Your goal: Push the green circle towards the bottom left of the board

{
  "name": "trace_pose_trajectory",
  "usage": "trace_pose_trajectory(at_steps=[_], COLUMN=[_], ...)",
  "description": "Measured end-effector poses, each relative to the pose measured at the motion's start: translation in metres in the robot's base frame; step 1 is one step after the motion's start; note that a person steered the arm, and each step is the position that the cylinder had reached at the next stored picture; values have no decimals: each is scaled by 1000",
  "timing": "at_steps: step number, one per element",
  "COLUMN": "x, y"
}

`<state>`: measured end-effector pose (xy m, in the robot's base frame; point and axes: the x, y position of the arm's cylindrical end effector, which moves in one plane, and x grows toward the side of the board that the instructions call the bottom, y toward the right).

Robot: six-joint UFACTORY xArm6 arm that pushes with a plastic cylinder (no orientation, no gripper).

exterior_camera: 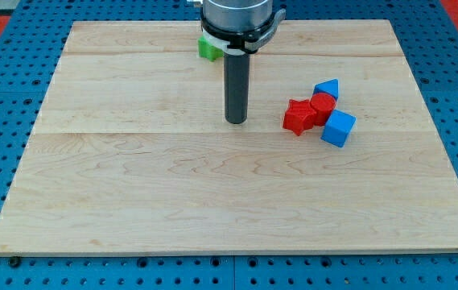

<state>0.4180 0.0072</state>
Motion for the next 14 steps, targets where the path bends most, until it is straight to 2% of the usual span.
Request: trace_pose_trajectory(at_steps=[1,3,5,7,8,10,12,14], x=[-1,-77,-77,-92,-101,-177,-196,-226], y=[0,61,61,91,91,91,65,91])
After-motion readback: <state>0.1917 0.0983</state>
